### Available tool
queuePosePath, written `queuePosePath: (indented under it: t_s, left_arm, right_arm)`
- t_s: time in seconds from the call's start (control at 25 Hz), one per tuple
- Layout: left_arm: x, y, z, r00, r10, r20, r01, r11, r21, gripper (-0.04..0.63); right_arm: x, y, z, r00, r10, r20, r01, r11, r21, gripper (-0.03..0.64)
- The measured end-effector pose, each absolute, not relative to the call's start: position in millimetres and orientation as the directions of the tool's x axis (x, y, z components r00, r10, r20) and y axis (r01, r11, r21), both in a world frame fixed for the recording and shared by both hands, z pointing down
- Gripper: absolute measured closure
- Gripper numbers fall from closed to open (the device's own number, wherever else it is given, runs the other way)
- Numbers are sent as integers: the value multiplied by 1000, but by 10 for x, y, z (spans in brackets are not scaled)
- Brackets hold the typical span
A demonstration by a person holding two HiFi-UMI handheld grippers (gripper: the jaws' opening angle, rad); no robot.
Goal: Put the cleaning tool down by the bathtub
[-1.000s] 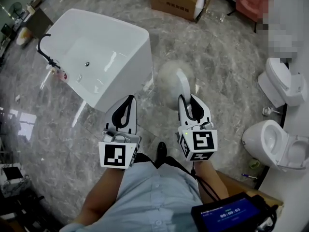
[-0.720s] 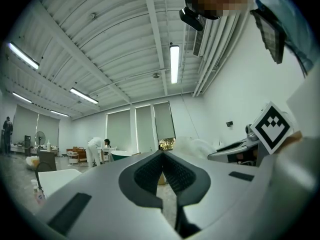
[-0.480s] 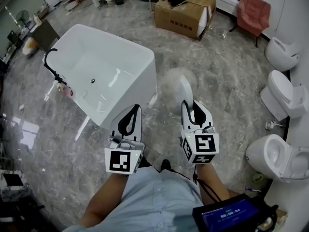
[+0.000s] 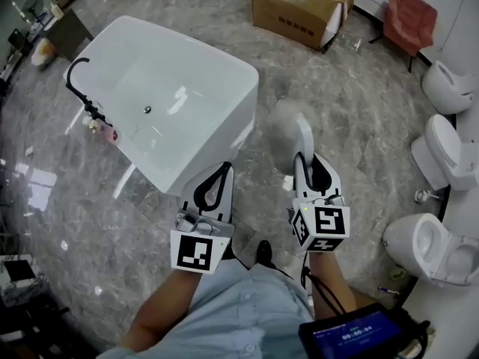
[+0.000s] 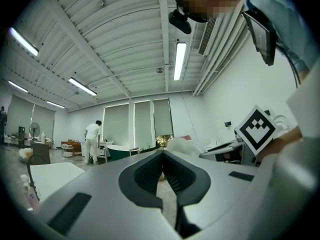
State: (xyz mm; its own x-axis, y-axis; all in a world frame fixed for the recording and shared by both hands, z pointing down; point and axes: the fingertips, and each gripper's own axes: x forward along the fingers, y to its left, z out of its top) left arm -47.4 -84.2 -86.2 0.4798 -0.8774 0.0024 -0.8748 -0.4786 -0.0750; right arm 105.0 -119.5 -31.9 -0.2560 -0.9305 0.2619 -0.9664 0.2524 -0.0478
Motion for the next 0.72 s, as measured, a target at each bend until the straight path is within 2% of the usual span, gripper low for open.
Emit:
queuePosePath:
  t_s: [0.72]
  left_arm:
    - [-889, -1878, 168, 501, -853, 143, -862, -507, -8, 580]
  right_arm:
    - [359, -1824, 1007, -240, -849, 471, -970, 222, -95, 520]
